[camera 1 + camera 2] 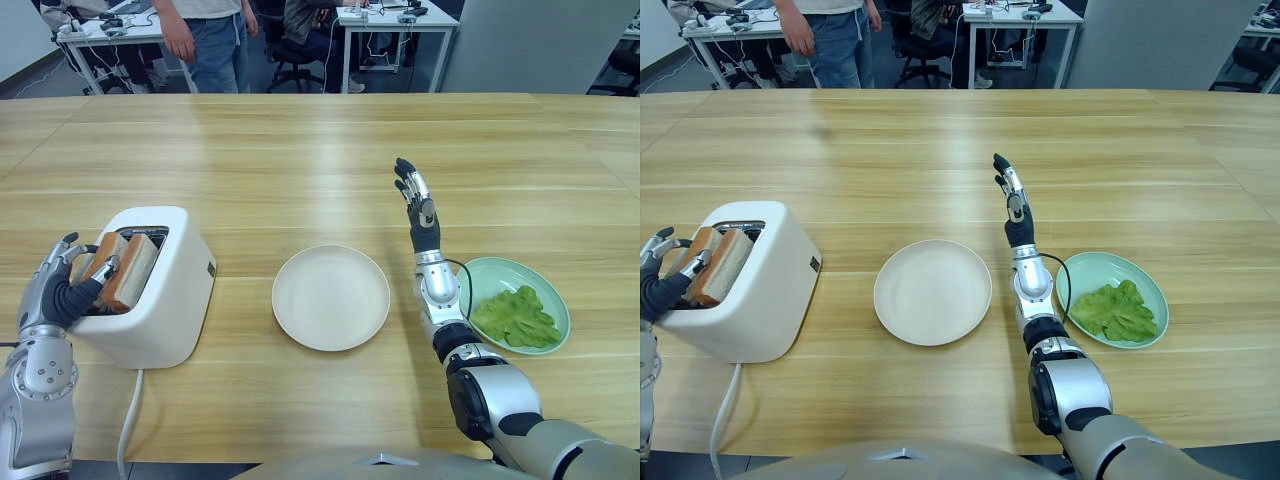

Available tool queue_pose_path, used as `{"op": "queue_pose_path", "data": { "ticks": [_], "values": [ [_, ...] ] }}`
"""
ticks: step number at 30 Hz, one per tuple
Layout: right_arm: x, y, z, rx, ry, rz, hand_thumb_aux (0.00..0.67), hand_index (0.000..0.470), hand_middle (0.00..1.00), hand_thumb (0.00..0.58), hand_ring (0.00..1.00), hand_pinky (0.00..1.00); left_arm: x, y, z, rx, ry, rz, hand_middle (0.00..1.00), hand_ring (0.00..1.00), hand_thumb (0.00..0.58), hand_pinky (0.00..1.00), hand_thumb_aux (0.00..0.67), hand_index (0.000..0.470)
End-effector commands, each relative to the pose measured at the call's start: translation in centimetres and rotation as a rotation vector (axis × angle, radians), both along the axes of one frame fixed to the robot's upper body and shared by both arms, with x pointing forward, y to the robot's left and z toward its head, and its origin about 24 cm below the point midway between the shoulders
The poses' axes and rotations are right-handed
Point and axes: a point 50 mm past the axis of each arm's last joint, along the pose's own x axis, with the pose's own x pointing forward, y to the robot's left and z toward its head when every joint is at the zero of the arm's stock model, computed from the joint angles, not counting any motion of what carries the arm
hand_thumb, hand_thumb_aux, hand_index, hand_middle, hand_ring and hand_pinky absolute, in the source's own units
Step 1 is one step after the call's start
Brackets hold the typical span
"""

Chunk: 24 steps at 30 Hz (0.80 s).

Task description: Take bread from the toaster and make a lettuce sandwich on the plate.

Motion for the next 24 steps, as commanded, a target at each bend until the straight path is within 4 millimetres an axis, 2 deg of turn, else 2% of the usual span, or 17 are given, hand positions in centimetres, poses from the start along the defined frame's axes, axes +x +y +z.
{"op": "queue_pose_path", "data": {
  "ticks": [1, 2, 3, 4, 6, 8, 13, 14, 15, 23, 24],
  "values": [
    [0.0, -0.3, 0.0, -0.004, 0.001, -0.008, 0.0, 0.0, 0.0, 0.0, 0.0, 0.0, -0.3, 0.8, -1.7, -0.047, 0.066, 0.056, 0.0, 0.0, 0.496, 0.0, 0.415, 0.285],
    [0.0, -0.3, 0.0, -0.005, 0.0, -0.009, 0.0, 0.0, 0.0, 0.0, 0.0, 0.0, -0.3, 0.8, -1.8, -0.049, 0.067, 0.057, 0.0, 0.0, 0.548, 0.0, 0.512, 0.352],
    [-0.1, -0.3, 0.0, -0.005, -0.002, -0.01, 0.0, 0.0, 0.0, 0.0, 0.0, 0.0, -0.2, 0.8, -1.9, -0.049, 0.071, 0.055, 0.0, 0.0, 0.567, 0.0, 0.57, 0.391],
    [-0.1, -0.3, 0.0, -0.006, -0.003, -0.01, 0.0, 0.0, 0.0, 0.0, 0.0, 0.0, -0.2, 0.8, -2.0, -0.048, 0.075, 0.051, 0.0, 0.0, 0.567, 0.0, 0.57, 0.391],
    [-0.1, -0.3, 0.0, -0.007, -0.004, -0.01, 0.0, 0.0, 0.0, 0.0, 0.0, 0.0, -0.1, 0.6, -2.1, -0.051, 0.08, 0.042, 0.0, 0.0, 0.576, 0.0, 0.615, 0.422],
    [-0.1, -0.3, 0.0, -0.009, -0.004, -0.009, 0.0, 0.0, 0.0, 0.0, 0.0, 0.0, 0.0, 0.4, -2.3, -0.054, 0.085, 0.03, 0.0, 0.0, 0.578, 0.0, 0.636, 0.437],
    [-0.1, -0.2, 0.0, -0.012, -0.004, -0.006, 0.0, 0.0, 0.0, 0.0, 0.0, 0.0, 0.1, 0.1, -2.3, -0.058, 0.08, 0.014, 0.0, 0.0, 0.578, 0.0, 0.633, 0.435],
    [-0.1, -0.2, 0.0, -0.012, -0.004, -0.005, 0.0, 0.0, 0.0, 0.0, 0.0, 0.0, 0.1, -0.1, -2.2, -0.057, 0.072, 0.01, 0.0, 0.0, 0.578, 0.0, 0.633, 0.435],
    [-0.1, -0.1, 0.0, -0.013, -0.005, -0.004, 0.0, 0.0, 0.0, 0.0, 0.0, 0.0, 0.1, -0.1, -2.1, -0.056, 0.065, 0.007, 0.0, 0.0, 0.58, 0.0, 0.67, 0.46],
    [-0.1, 0.0, 0.0, -0.016, -0.004, 0.002, 0.0, 0.0, 0.0, 0.0, 0.0, 0.0, 0.6, -1.0, -0.7, -0.057, -0.034, -0.034, 0.0, 0.0, 0.58, 0.0, 0.67, 0.46],
    [-0.1, 0.0, 0.0, -0.017, -0.003, 0.003, 0.0, 0.0, 0.0, 0.0, 0.0, 0.0, 0.7, -1.2, -0.4, -0.057, -0.055, -0.04, 0.23, 0.23, 0.58, 0.23, 0.67, 0.46]
  ]
}}
